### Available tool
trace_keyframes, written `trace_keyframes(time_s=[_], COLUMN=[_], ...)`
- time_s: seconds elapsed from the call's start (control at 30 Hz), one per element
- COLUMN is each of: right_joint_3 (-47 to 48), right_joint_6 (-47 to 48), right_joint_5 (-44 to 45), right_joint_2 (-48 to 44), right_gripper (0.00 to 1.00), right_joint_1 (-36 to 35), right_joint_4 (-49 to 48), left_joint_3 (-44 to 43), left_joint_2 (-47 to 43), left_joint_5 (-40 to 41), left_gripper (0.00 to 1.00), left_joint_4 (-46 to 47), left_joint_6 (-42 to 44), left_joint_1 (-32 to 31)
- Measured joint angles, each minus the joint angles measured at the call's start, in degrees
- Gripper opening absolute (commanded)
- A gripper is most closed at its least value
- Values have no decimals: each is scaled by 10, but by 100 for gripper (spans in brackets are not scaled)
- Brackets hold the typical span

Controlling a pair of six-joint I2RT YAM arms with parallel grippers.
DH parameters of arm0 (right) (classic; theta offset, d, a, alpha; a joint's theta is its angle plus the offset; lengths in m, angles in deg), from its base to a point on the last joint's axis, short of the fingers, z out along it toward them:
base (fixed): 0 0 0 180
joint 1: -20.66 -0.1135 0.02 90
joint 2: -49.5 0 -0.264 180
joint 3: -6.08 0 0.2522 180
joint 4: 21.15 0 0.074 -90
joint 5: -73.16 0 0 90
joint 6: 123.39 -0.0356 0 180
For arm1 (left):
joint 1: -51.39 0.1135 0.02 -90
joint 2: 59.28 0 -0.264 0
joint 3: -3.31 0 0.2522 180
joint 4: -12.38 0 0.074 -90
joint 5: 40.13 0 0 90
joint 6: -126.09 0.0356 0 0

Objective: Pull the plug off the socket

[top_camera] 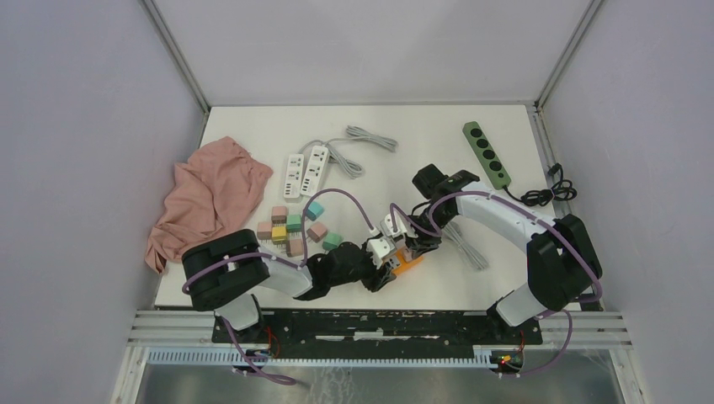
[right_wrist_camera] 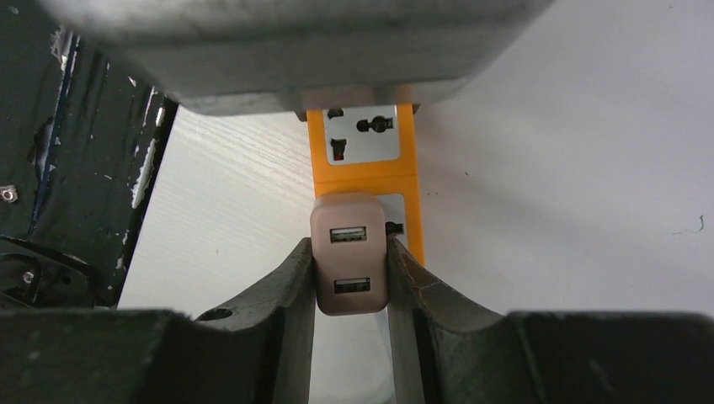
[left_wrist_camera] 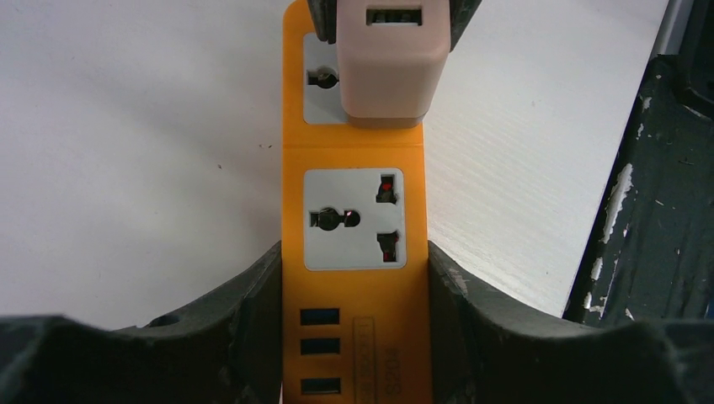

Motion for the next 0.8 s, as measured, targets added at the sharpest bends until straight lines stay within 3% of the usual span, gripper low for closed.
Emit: trace_keyframes(time_s=[0.53, 0.8], right_joint_3=[-5, -8], right_joint_6=[-36, 95], right_joint_5=[-42, -87], right_joint_2=[-1, -3], right_gripper=[0, 0], right_joint_1=[27, 42], right_joint_4=[-11, 45], left_joint_3=[-3, -3], left_joint_2=[6, 6], left_joint_5=[-5, -6], left_gripper=[3, 3], left_joint_4=[4, 12], left_joint_6=[0, 0], left_joint_1=[0, -3])
